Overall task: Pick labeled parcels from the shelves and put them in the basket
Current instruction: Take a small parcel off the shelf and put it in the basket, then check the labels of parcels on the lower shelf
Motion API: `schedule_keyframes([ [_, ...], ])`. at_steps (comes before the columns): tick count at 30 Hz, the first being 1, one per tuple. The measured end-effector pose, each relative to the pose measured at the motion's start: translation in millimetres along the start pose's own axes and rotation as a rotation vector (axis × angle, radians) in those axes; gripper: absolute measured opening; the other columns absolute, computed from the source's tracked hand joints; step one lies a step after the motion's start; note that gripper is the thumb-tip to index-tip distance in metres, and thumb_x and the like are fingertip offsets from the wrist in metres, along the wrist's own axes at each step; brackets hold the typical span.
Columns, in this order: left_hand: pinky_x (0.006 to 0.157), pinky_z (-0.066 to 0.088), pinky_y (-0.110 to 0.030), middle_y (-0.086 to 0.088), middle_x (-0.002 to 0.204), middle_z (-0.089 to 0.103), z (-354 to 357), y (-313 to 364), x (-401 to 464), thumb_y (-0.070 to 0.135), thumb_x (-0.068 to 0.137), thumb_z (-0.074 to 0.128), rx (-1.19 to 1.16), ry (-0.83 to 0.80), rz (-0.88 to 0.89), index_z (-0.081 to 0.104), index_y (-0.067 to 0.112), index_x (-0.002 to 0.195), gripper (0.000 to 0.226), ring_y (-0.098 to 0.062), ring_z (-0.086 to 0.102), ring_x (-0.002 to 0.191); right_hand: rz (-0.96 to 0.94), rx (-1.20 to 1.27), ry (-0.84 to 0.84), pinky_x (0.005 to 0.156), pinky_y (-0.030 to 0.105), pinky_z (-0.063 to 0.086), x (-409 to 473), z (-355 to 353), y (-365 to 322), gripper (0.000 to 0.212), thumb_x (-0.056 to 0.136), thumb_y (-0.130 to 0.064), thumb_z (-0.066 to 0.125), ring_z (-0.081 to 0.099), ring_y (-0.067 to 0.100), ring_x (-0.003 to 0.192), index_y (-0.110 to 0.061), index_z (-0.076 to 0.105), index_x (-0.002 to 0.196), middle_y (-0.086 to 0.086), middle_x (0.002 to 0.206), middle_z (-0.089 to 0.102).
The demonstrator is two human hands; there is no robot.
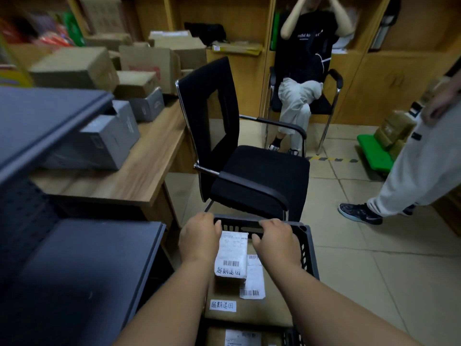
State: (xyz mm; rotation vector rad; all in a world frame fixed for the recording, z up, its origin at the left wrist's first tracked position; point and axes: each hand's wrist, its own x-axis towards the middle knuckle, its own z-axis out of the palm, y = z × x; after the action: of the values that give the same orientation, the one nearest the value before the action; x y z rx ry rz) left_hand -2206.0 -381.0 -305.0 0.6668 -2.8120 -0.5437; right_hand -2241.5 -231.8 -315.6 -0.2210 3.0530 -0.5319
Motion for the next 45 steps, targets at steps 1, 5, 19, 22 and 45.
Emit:
schedule_keyframes([
  [1, 0.064, 0.033, -0.028, 0.000, 0.092, 0.059, -13, 5, -1, 0.033, 0.095, 0.044, 0.049, 0.024, 0.031, 0.059, 0.017, 0.089, 0.023, -0.014, 0.046, 0.076, -0.023, -0.002, 0.016, 0.090, 0.032, 0.040, -1, -12, -3, 0.040, 0.089, -0.035, 0.049, 0.046, 0.019, 0.116, -0.022, 0.054, 0.126, -0.002, 0.127, 0.055],
  [5, 0.077, 0.038, -0.028, 0.001, 0.098, 0.060, -55, 20, -12, 0.033, 0.095, 0.042, 0.172, 0.081, 0.090, 0.061, 0.017, 0.096, 0.025, -0.016, 0.053, 0.090, -0.113, -0.002, 0.062, 0.089, 0.031, 0.039, -6, -53, -9, 0.036, 0.089, -0.036, 0.049, 0.046, 0.018, 0.115, -0.024, 0.056, 0.122, -0.004, 0.125, 0.055],
  [19, 0.078, 0.039, -0.032, -0.002, 0.100, 0.063, -138, 51, -154, 0.037, 0.093, 0.043, 0.332, 0.276, -0.281, 0.062, 0.017, 0.096, 0.027, -0.022, 0.056, 0.094, -0.523, 0.029, 0.004, 0.086, 0.031, 0.042, -85, -134, -6, 0.035, 0.092, -0.039, 0.046, 0.045, 0.019, 0.115, -0.023, 0.055, 0.122, -0.003, 0.124, 0.054],
  [22, 0.079, 0.040, -0.033, -0.002, 0.099, 0.063, -153, 48, -202, 0.037, 0.094, 0.041, 0.378, 0.303, -0.377, 0.062, 0.017, 0.097, 0.030, -0.022, 0.058, 0.093, -0.644, 0.028, -0.023, 0.084, 0.031, 0.044, -117, -140, -11, 0.034, 0.092, -0.041, 0.047, 0.047, 0.021, 0.112, -0.022, 0.057, 0.119, -0.002, 0.121, 0.056],
  [45, 0.068, 0.033, -0.028, -0.001, 0.092, 0.062, -266, -20, -637, 0.038, 0.096, 0.040, 0.608, 0.504, -1.190, 0.059, 0.016, 0.091, 0.030, -0.019, 0.056, 0.086, -1.439, 0.238, -0.310, 0.083, 0.030, 0.048, -485, -123, -97, 0.039, 0.092, -0.040, 0.051, 0.046, 0.018, 0.118, -0.024, 0.055, 0.127, -0.006, 0.127, 0.056],
])
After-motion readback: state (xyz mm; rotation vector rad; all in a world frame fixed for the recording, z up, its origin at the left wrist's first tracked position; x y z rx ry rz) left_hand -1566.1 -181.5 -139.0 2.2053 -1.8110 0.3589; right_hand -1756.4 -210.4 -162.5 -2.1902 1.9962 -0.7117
